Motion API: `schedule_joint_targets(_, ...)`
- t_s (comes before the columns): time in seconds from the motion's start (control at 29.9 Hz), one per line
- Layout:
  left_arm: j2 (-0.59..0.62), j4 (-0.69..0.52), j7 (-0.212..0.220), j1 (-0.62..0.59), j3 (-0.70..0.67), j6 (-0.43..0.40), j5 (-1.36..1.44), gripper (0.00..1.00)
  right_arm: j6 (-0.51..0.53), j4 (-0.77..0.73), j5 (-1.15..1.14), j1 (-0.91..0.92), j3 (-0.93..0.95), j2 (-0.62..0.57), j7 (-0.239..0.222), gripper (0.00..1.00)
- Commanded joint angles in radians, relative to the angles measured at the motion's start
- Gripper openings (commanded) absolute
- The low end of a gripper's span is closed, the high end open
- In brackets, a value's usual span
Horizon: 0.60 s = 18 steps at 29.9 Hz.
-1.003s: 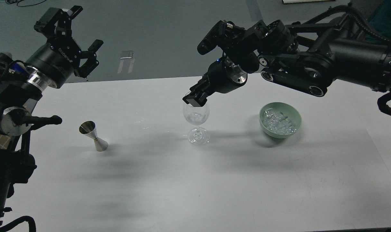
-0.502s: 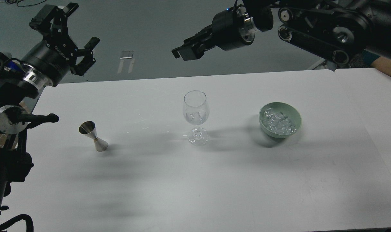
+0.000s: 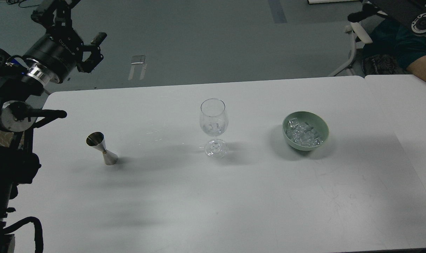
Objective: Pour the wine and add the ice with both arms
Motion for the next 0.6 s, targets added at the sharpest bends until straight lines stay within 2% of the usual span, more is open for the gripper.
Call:
schedule_joint_targets(0.0, 0.000, 0.041, -0.011, -0.041, -0.002, 0.007, -0.017, 0.98, -0.018, -0.033, 0.078, -0.040, 0.048, 0.000, -0.001, 1.00)
schedule_joint_targets(0.13, -0.026, 0.090, -0.011, -0.088, -0.002, 0.030, -0.024, 0.98, -0.020, -0.087, 0.362, -0.135, 0.189, 0.005, -0.002, 1.00)
schedule_joint_targets(0.23, -0.046, 0.097, 0.013, -0.091, 0.000, 0.049, -0.034, 0.98, -0.022, -0.087, 0.470, -0.186, 0.258, 0.000, -0.001, 1.00)
schedule_joint_targets(0.33, -0.089, 0.113, 0.064, -0.093, 0.015, 0.055, -0.038, 0.98, -0.075, -0.087, 0.526, -0.250, 0.353, 0.006, 0.007, 1.00)
schedule_joint_targets(0.43, -0.130, 0.115, 0.046, -0.093, 0.017, 0.064, -0.037, 0.98, -0.112, -0.078, 0.527, -0.304, 0.413, 0.022, 0.010, 1.00)
schedule_joint_targets(0.57, -0.143, 0.120, 0.035, -0.116, 0.018, 0.118, -0.040, 0.99, -0.107, -0.076, 0.529, -0.332, 0.419, 0.033, 0.010, 1.00)
